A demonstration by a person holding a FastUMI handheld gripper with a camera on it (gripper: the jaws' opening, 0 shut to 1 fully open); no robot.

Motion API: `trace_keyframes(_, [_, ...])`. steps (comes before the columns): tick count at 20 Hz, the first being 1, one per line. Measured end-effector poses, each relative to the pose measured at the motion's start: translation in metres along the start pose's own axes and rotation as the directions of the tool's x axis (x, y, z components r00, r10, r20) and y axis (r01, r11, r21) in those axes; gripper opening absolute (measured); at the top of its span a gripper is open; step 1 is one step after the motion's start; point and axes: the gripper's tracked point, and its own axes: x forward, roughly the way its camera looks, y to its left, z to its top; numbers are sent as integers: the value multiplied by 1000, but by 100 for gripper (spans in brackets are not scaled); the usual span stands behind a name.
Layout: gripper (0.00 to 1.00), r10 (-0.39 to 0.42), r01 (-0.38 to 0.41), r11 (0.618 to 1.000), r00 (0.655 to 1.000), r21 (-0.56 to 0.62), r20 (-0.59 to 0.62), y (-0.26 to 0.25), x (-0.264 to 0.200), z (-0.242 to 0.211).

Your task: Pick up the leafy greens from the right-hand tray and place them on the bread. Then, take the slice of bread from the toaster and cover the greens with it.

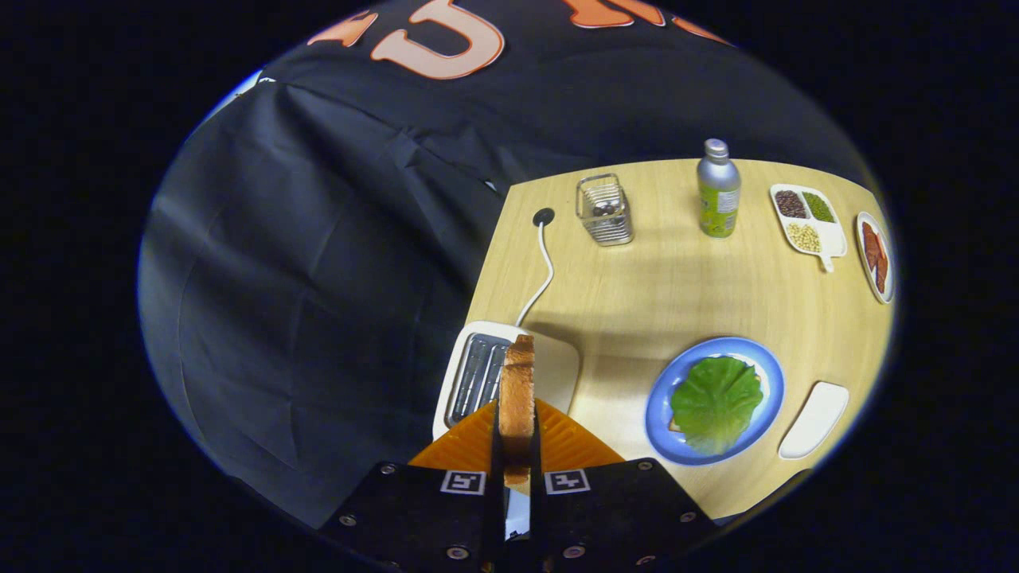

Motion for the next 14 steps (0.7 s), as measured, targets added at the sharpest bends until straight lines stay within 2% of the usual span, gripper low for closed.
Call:
trace_keyframes(4, [13, -17, 17, 1000, 999, 14, 36, -39, -17, -7])
trace_keyframes(9, [13, -99, 96, 993, 994, 64, 38, -98, -17, -23])
trace_keyframes(14, [14, -83, 81, 992, 996, 97, 26, -134, -7, -40])
